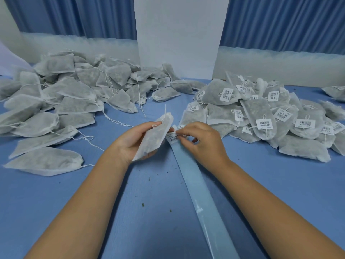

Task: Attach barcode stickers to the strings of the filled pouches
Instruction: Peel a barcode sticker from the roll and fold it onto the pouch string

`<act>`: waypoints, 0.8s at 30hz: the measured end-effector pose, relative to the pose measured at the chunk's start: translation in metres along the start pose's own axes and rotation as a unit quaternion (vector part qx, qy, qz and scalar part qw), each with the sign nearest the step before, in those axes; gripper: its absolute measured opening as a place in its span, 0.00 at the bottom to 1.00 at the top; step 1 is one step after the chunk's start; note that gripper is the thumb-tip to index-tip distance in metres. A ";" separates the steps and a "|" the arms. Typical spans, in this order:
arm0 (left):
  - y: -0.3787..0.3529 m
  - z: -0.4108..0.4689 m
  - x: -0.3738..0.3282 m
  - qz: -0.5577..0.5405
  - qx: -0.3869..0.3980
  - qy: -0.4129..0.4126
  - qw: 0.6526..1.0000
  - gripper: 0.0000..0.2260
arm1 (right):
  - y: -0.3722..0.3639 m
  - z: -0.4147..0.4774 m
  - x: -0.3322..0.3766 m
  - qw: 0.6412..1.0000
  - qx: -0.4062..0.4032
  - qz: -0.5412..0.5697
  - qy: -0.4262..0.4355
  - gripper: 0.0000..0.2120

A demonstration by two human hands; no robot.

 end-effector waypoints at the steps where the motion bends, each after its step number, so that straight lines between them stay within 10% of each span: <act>1: 0.000 0.000 0.000 0.014 -0.006 -0.002 1.000 0.25 | 0.000 0.000 0.001 1.000 0.006 0.003 -0.007 0.06; 9: 0.009 0.007 0.000 0.025 -0.005 -0.007 1.000 0.18 | 0.002 0.001 0.013 0.991 -0.004 0.122 -0.052 0.03; 16: 0.013 0.007 -0.004 0.101 -0.073 -0.035 0.992 0.14 | 0.014 0.011 0.007 0.936 -0.176 0.246 -0.179 0.10; 24: -0.001 0.001 0.004 0.351 -0.089 -0.065 0.930 0.03 | 0.002 0.010 0.009 0.914 -0.004 0.325 -0.243 0.25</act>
Point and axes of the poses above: each hand's wrist, its own z-axis towards the middle knuckle, its own y-axis out of the back of the hand, x = y × z, the point moved 1 cm from there along z, towards the middle knuckle, and after that the axes turned 2 degrees about z, right-handed, at the moved point
